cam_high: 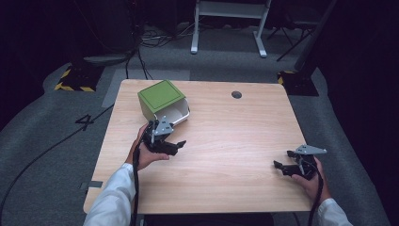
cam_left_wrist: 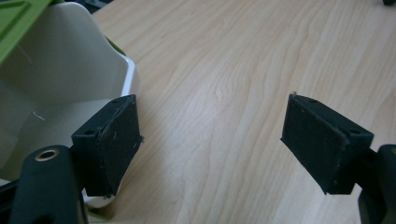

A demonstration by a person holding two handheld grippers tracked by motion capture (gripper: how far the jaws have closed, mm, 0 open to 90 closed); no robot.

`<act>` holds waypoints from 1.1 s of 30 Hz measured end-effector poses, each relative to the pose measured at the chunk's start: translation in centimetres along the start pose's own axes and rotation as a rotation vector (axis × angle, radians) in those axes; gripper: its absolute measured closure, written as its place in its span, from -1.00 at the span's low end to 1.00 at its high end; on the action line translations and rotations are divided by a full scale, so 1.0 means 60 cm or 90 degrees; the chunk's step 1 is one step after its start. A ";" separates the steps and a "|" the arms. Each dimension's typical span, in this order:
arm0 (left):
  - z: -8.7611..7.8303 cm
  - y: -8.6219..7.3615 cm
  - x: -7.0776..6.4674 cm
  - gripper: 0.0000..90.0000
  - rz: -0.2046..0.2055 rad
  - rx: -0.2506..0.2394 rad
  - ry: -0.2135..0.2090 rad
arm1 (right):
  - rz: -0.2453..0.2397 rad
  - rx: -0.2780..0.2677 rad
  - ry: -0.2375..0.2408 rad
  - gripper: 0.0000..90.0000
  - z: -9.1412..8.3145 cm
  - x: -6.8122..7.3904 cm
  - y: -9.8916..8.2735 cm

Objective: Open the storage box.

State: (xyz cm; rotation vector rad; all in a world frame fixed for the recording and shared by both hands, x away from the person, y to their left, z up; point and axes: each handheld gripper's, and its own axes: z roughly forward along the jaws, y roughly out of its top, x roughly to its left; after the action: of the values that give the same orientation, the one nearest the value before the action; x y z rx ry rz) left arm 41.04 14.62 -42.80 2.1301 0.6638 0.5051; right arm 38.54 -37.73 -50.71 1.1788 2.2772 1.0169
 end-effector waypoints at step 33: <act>0.120 0.002 0.048 -0.46 -0.018 0.131 0.072 | -0.001 0.000 0.001 -0.63 0.000 0.000 0.000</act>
State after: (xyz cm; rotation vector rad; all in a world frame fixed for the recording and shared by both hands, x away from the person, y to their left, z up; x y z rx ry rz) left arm 47.33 12.02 -46.50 2.2924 0.8404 0.5665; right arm 38.54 -37.73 -50.71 1.1768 2.2793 1.0171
